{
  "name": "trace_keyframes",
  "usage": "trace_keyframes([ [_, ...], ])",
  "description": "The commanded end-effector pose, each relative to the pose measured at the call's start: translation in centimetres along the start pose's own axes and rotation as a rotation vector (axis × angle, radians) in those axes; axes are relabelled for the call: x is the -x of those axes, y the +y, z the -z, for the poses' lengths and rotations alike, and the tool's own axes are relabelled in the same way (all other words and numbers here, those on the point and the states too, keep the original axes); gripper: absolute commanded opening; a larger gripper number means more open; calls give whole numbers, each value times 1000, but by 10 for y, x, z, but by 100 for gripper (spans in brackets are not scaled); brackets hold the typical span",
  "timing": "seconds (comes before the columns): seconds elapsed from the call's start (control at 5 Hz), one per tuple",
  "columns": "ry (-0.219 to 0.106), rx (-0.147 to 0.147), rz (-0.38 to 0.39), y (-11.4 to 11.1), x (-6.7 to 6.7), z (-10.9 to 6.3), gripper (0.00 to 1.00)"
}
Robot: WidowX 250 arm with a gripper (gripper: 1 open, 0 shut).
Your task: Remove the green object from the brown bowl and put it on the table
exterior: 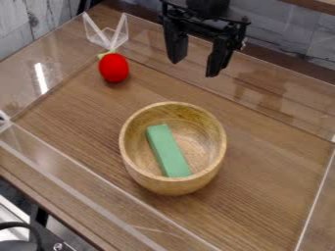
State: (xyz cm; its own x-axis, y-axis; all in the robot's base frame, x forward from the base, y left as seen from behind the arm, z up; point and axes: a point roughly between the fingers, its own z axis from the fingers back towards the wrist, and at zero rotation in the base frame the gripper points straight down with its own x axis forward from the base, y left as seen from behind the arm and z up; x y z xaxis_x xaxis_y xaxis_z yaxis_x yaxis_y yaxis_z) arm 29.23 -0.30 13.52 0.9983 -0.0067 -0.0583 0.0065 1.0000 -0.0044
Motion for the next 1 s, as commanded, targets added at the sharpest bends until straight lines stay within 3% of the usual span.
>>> trace_keyframes([
  [0.0,27,6,-144,8,4,12,100],
  [0.4,28,39,-510,14,54,26,100],
  [0.8,19,95,-775,5,60,39,100],
])
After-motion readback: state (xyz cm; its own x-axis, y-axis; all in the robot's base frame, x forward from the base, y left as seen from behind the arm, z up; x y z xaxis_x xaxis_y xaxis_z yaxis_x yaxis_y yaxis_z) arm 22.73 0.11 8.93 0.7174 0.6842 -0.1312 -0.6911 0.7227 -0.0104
